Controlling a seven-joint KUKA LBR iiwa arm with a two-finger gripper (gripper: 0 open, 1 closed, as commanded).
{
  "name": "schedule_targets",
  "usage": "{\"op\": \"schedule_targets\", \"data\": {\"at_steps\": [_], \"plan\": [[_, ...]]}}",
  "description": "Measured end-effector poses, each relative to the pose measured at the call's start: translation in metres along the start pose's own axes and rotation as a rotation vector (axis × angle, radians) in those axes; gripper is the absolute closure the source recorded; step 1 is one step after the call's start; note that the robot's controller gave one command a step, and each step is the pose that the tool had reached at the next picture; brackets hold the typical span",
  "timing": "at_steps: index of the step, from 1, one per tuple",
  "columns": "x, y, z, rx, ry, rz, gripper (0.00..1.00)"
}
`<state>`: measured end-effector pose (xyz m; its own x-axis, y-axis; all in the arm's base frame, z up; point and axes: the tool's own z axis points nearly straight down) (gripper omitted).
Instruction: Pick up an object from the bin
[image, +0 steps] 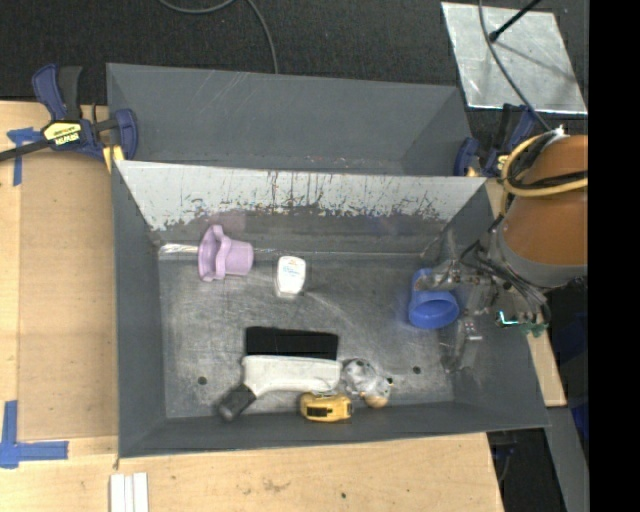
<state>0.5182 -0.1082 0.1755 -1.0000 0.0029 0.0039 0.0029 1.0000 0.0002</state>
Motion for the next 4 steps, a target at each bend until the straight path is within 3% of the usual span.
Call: {"op": "schedule_targets", "data": {"at_steps": [1,2,3,4], "plan": [[-0.002,0.0,-0.003,0.001,-0.007,-0.002,0.0],[-0.007,-0.004,0.012,0.002,-0.011,-0.16,0.0],[-0.022,-0.02,0.068,0.006,-0.012,-0.462,0.0],[-0.035,-0.016,0.119,-0.006,-0.036,-0.547,0.0]]}}
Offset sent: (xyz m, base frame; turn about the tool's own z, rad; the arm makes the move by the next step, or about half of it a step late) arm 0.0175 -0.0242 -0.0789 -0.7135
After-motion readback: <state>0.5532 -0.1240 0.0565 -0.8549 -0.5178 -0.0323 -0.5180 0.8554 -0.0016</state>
